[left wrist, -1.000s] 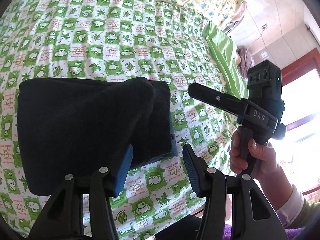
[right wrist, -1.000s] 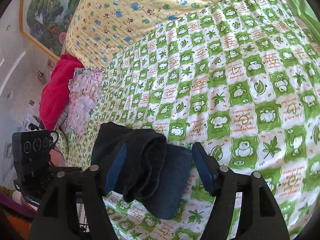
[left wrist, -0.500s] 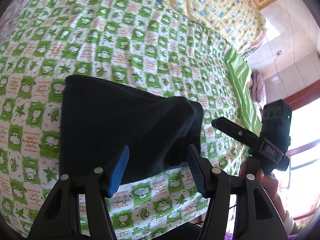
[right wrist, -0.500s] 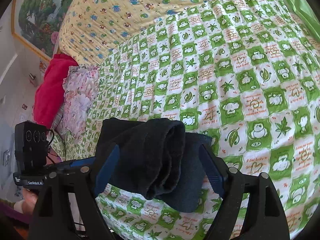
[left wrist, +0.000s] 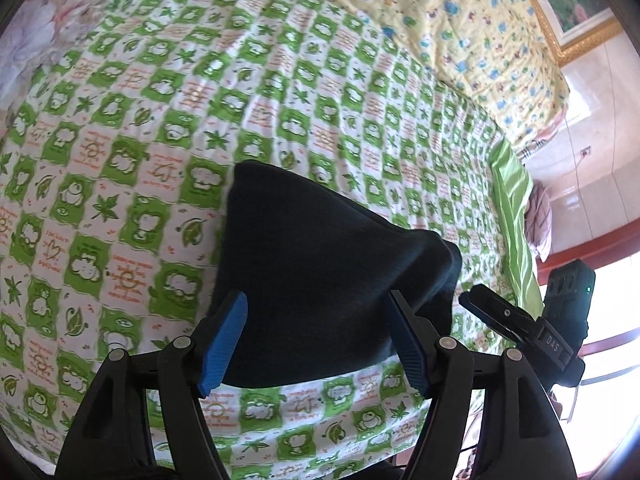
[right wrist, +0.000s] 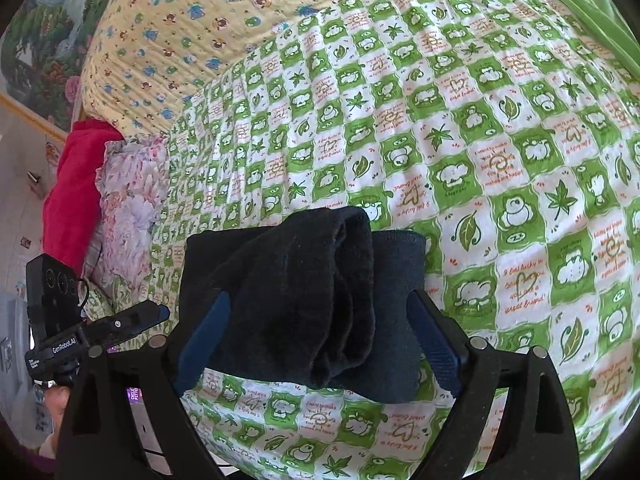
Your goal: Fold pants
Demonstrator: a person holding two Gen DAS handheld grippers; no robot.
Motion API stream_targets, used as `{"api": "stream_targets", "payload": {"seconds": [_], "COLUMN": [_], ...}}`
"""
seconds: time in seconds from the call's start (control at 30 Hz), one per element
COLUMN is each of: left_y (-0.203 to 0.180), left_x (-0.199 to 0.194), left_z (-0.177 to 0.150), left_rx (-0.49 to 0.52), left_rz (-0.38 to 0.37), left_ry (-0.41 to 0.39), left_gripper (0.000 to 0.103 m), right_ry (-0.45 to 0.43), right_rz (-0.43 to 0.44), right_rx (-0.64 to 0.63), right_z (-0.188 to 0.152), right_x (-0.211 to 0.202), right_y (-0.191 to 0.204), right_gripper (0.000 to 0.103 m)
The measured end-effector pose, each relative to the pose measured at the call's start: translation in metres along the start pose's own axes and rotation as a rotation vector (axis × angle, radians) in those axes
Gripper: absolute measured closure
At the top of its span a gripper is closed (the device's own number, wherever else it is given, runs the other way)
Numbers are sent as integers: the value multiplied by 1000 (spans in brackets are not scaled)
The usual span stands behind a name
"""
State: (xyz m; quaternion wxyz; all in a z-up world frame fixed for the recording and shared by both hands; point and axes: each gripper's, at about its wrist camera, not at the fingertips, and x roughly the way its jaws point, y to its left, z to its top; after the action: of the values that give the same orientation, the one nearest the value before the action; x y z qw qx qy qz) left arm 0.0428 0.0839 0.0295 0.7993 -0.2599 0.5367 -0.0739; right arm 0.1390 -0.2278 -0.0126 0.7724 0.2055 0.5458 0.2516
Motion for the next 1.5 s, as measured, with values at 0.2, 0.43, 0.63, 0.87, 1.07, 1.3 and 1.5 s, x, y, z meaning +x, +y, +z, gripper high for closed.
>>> {"api": "stream_targets", "payload": {"seconds": [0.2,0.43,0.63,0.87,1.07,1.3,1.5], "left_y": [21,34,38,42,44,39,20], "left_x": [-2,8,19,37,55,80,81], "left_z": [6,9,14,17,20,21,17], "left_rx": [-42,-60,-63,-71,-95,-93,-25], "left_rz": [20,31,27,25,-1,-17,-3], "left_ry": [-5,28,59,99,119,154,126], "left_gripper": [28,27,27,27,26,26,40], "right_ry": [4,2,10,66,70,62,50], "right_rz": [-50,-64,-83,-82,-55,-9,56], "right_rx": [32,55,89,95,100,95,115], "right_z": [-4,-5,-7,-16,-20,-25,-29], "right_x": [4,11,27,45,45,41,34], "right_y": [0,-2,-10,-18,-27,-39,-47], "right_gripper": [5,5,5,5,18,40,53]}}
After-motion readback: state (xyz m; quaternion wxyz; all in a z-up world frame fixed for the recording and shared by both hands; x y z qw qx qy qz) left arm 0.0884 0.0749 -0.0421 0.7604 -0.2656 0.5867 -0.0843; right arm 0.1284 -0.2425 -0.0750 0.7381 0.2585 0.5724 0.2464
